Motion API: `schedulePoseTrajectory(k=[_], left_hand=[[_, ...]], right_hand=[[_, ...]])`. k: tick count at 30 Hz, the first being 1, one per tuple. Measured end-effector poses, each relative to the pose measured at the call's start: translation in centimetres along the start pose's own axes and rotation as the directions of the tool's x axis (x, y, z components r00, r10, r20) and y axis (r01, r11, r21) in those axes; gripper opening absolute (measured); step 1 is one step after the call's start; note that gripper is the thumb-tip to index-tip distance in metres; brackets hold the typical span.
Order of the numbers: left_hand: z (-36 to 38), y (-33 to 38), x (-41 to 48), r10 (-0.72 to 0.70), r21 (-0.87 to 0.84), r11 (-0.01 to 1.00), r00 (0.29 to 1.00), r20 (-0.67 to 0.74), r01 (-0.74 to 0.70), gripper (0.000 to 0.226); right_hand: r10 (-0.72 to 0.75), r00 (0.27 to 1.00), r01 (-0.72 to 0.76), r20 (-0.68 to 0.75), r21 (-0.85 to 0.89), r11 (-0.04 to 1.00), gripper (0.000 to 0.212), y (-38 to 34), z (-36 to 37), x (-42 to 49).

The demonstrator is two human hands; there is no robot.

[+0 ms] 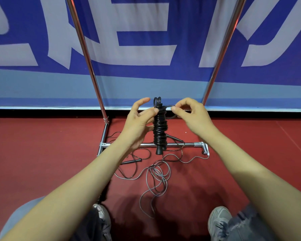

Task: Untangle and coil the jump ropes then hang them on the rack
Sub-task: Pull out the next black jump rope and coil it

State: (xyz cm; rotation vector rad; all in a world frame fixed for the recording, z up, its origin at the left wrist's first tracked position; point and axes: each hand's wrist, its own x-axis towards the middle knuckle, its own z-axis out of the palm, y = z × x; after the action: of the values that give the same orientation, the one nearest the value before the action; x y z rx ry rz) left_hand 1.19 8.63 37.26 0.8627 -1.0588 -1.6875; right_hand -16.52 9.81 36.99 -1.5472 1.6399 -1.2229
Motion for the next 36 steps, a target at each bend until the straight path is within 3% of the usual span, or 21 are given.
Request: schedulePoseTrajectory(k=[4, 8, 10, 15, 19, 22, 26, 28, 31, 36], left_hand=[[-0.3, 0.0, 0.2, -0.019, 0.014, 1.0, 0.999, 0.043, 0.019, 0.033], [0.1, 0.0, 0.0, -0.071, -0.062, 0.995, 0.997, 0.029, 0.073, 0.025], [0.3, -0.3, 0.0, -0.085, -0.085, 0.993, 0.996, 0.004, 0.085, 0.02], [0.7, -1.0, -0.4, -0.072, -0.103, 0.993, 0.995, -0.067, 0.065, 0.01], [1.1, -1.3, -0.8, 0.065, 0.159, 0.986, 0.99, -0.128, -0.045, 0.008], [1.0, -1.6, -0.8, 0.113, 0.414, 0.909, 0.987, -0.118, -0.054, 0.014], [1.1, -1.4, -0.8, 0.122, 0.446, 0.892, 0.989, -0.085, -0.072, 0.034], [1.0, -1.2, -0.8, 0.166, 0.441, 0.889, 0.984, -0.065, -0.121, 0.032], [0.7, -1.4, -0.6, 0.223, 0.411, 0.895, 0.972, -0.071, -0.175, 0.031], [0.4, -1.2, -0.6, 0.238, 0.344, 0.921, 0.963, -0.13, -0.182, 0.029]], right_hand=[[0.157, 0.98, -0.188, 0.125, 0.297, 0.936, 0.004, -0.6, -0.2, -0.1], [0.145, 0.963, -0.239, 0.227, 0.47, 0.849, 0.011, -0.9, 0.1, -0.5], [0.094, 0.961, -0.214, 0.259, 0.486, 0.847, 0.004, -1.1, 0.3, -0.8], [-0.006, 0.981, -0.071, 0.193, 0.393, 0.917, 0.012, -1.5, 1.1, -1.4], [-0.017, 0.993, -0.035, 0.116, 0.434, 0.9, 0.007, -1.7, 1.7, -1.7], [0.071, 0.989, -0.134, 0.129, 0.589, 0.797, 0.006, -1.8, 2.4, -2.0], [0.11, 0.971, -0.233, 0.213, 0.737, 0.634, 0.014, -1.8, 2.6, -2.0], [0.098, 0.969, -0.239, 0.226, 0.758, 0.606, 0.019, -2.0, 2.2, -1.9], [0.041, 0.981, -0.171, 0.19, 0.746, 0.643, 0.019, -2.1, 1.9, -2.0], [-0.106, 0.985, 0.011, 0.133, 0.57, 0.822, 0.016, -2.2, 1.3, -2.3]])
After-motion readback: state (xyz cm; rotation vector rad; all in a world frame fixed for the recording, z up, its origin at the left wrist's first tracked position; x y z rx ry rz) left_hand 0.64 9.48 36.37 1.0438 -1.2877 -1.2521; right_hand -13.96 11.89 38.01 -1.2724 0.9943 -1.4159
